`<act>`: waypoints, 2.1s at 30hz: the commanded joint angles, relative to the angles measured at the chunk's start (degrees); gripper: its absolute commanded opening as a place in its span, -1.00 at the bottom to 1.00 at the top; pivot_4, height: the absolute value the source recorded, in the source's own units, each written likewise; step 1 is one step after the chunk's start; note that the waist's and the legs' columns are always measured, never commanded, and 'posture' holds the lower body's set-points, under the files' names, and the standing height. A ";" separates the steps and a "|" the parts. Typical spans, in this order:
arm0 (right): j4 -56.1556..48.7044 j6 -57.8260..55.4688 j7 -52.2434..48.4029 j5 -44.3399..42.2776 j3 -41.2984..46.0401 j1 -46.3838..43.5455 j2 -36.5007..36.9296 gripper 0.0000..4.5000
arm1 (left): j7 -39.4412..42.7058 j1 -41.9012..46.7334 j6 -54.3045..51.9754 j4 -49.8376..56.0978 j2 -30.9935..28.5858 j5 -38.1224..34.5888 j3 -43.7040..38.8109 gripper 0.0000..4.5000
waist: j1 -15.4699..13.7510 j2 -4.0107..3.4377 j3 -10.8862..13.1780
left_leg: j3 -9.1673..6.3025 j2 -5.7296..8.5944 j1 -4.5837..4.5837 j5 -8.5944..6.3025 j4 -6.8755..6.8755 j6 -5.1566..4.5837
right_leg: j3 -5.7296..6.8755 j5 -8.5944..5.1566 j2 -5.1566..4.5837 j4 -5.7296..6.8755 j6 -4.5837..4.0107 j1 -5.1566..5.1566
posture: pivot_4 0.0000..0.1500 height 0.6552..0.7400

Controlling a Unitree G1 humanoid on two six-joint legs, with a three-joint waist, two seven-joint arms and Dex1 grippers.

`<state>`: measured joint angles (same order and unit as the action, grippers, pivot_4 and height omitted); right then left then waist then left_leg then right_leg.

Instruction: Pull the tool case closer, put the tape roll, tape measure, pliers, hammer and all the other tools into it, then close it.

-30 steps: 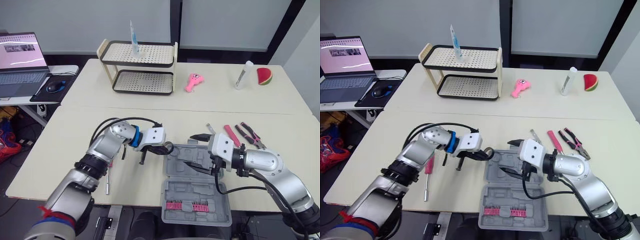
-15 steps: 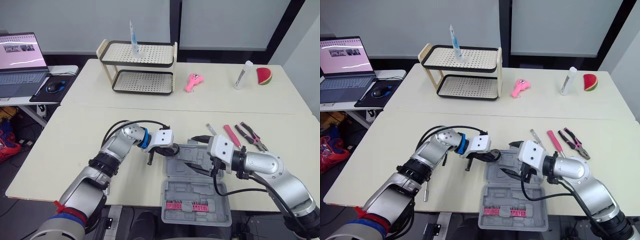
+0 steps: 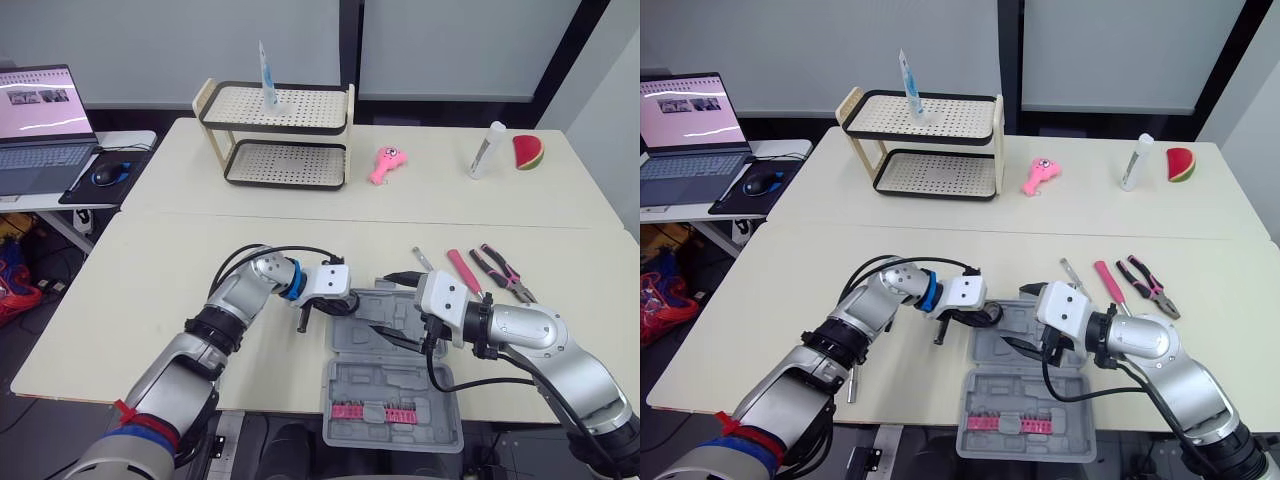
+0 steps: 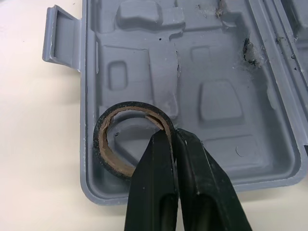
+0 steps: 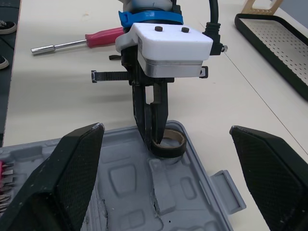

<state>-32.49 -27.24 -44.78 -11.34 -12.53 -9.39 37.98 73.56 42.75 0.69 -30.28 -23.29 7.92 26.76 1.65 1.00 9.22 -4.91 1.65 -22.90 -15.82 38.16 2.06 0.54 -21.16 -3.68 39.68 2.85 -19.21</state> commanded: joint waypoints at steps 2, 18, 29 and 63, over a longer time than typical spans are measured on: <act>-1.06 1.33 -0.13 0.21 1.03 -0.36 0.43 1.00 | 0.03 0.60 0.83 1.04 0.01 -0.41 -0.65 -0.57 | 0.00 0.00 0.00 | 0.00 0.00 0.00 0.00 0.00 0.00 | 0.00 0.00 0.00 0.00 0.00 0.00 | 1.00 1.00; 2.08 3.51 -1.96 0.55 0.59 -2.73 -0.01 1.00 | -0.43 0.11 1.92 1.94 -0.66 -0.88 -0.76 -0.57 | 0.00 0.00 0.00 | 0.00 0.00 0.00 0.00 0.00 0.01 | 0.01 0.00 0.00 0.02 0.00 0.00 | 1.00 1.00; 1.47 3.31 -1.94 0.62 0.63 -2.09 0.24 1.00 | -1.69 -0.05 2.74 0.66 0.24 -0.17 -0.41 -0.84 | 0.00 0.00 0.00 | 0.00 0.00 0.00 0.00 0.00 0.01 | 0.00 0.00 -0.01 0.04 0.00 0.00 | 1.00 1.00; 1.55 3.51 -2.23 1.03 0.37 -2.00 -0.09 1.00 | -1.43 0.25 1.29 1.03 0.04 0.43 -0.85 -0.30 | 0.01 0.00 0.00 | 0.00 0.01 0.00 0.00 0.01 0.01 | 0.01 0.00 -0.01 0.06 0.00 -0.01 | 1.00 1.00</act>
<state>-29.10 -24.55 -47.14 -10.19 -12.62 -11.32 37.95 72.03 42.39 1.67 -30.17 -23.43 9.01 26.73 1.66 1.00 9.22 -4.91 1.66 -22.89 -15.81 38.16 2.07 0.54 -21.16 -3.69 39.74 2.85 -19.22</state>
